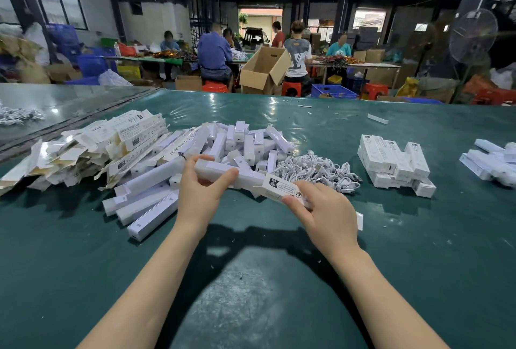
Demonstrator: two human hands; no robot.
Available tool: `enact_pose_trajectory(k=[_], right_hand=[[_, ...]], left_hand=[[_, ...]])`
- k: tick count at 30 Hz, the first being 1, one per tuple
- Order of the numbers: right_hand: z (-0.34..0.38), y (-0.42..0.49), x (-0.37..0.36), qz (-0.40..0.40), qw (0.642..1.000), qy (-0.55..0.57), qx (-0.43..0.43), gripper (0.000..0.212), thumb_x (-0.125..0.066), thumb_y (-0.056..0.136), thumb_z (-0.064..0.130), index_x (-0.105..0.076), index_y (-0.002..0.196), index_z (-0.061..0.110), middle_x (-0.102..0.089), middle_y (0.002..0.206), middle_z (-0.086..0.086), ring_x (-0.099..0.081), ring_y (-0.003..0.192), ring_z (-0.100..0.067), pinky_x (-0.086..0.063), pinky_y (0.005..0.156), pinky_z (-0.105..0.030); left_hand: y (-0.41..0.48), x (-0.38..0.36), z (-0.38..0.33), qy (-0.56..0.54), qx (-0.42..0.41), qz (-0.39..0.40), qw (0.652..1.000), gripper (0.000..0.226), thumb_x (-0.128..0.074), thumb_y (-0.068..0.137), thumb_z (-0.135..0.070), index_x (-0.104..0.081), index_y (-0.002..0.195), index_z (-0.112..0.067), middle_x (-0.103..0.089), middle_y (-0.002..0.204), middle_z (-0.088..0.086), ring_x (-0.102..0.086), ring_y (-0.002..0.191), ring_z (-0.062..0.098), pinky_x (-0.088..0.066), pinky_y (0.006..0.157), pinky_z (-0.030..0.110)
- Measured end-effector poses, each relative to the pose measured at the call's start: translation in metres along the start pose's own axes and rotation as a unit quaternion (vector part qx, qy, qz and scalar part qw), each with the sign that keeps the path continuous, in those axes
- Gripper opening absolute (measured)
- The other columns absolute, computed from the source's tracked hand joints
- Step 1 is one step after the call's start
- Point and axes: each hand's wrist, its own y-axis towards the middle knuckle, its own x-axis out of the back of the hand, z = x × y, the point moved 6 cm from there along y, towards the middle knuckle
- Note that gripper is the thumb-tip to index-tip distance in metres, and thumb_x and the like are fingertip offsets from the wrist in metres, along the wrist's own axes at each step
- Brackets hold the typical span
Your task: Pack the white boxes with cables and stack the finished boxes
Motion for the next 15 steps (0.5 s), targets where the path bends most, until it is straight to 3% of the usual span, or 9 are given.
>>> enact_pose_trajectory(k=[5, 12, 15], right_hand=[[0.002, -0.001, 0.001, -0.007, 1.000, 0.016, -0.009, 0.051, -0.040, 0.081, 0.055, -0.068, 0.093, 0.014, -0.062, 0.066, -0.003, -0.045, 0.069, -0.022, -0.023, 0.058, -0.030], [0.005, -0.003, 0.002, -0.006, 1.000, -0.010, 0.008, 0.045, -0.046, 0.081, 0.052, -0.066, 0.073, 0.013, -0.055, 0.058, -0.001, -0.054, 0.065, -0.025, -0.032, 0.052, -0.030], [0.004, -0.001, 0.003, -0.006, 1.000, 0.012, 0.013, 0.034, -0.058, 0.085, 0.046, -0.068, 0.087, 0.013, -0.062, 0.073, -0.002, -0.057, 0.077, -0.025, -0.034, 0.058, -0.032]], left_hand=[[-0.004, 0.008, -0.014, 0.072, -0.061, -0.048, 0.994, 0.035, -0.077, 0.072, -0.023, -0.044, 0.079, -0.031, -0.052, 0.068, -0.013, -0.047, 0.053, -0.007, -0.036, 0.052, 0.007], [-0.006, 0.011, -0.016, 0.108, -0.052, -0.072, 0.990, 0.032, -0.076, 0.072, -0.028, -0.045, 0.079, -0.032, -0.053, 0.071, -0.015, -0.049, 0.058, -0.012, -0.035, 0.050, 0.006], [-0.006, 0.011, -0.017, 0.088, -0.055, -0.079, 0.992, 0.031, -0.075, 0.074, -0.029, -0.045, 0.082, -0.033, -0.053, 0.074, -0.015, -0.050, 0.059, -0.011, -0.037, 0.053, 0.005]])
